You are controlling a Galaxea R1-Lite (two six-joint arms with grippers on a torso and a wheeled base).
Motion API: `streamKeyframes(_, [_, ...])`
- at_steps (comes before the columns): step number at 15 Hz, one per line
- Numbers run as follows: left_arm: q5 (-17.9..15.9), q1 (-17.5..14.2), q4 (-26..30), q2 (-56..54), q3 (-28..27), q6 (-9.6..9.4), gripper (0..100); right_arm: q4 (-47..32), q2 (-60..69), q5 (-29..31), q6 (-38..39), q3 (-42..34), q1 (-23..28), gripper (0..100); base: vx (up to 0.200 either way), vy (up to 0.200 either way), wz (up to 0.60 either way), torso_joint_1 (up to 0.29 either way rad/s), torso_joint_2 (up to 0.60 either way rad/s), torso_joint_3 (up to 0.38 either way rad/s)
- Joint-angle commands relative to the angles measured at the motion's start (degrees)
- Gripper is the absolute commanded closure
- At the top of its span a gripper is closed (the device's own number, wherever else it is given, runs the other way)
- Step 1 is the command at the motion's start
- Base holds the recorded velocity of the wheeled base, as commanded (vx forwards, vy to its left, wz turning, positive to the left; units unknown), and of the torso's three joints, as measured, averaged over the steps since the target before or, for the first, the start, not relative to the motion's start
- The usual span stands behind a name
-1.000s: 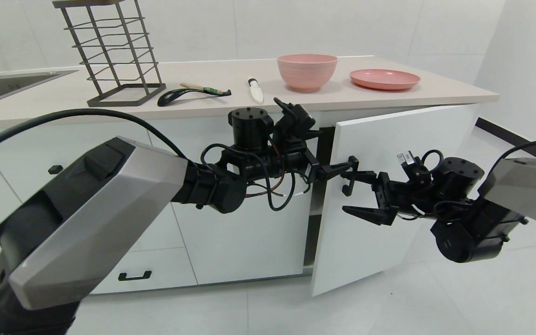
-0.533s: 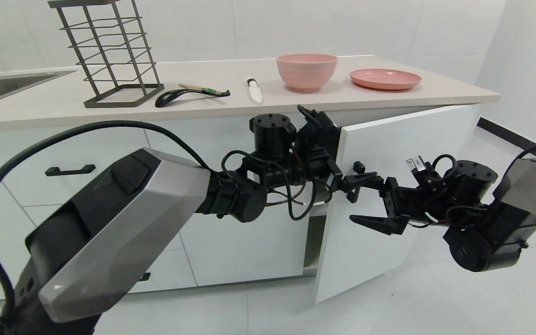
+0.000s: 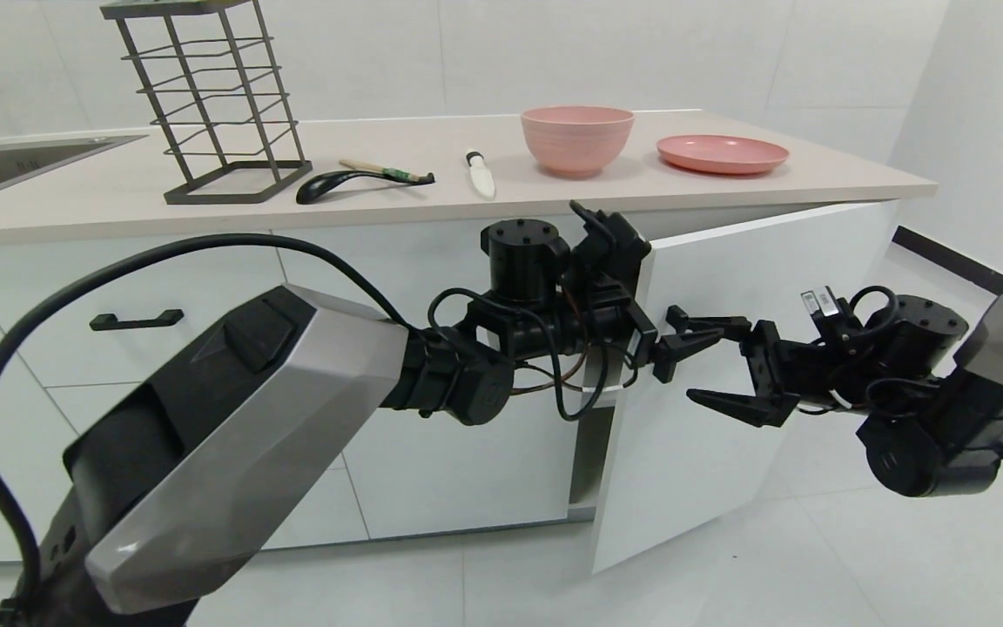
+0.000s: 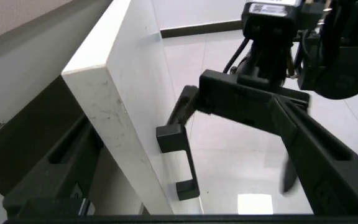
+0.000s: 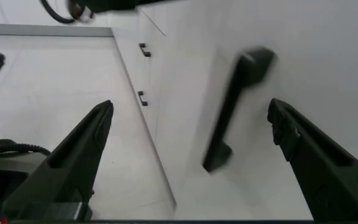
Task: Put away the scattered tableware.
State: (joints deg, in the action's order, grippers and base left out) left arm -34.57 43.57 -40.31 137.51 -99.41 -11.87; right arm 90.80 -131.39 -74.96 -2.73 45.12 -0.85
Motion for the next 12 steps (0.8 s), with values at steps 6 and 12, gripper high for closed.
streamKeyframes(6, [0.8, 1.1, 0.2, 0.7, -2.1, 2.03, 0, -0.8, 3.8, 0.1, -1.5, -7.9, 4.1, 0, 0.000, 0.000, 0.00, 0.000, 0.00, 0.000])
streamKeyframes(12, [5.7, 2.2, 1.1, 3.3, -2.5, 2.21, 0, -0.8, 24.5, 0.2, -3.8, -29.0, 6.4, 0, 0.000, 0.000, 0.00, 0.000, 0.00, 0.000])
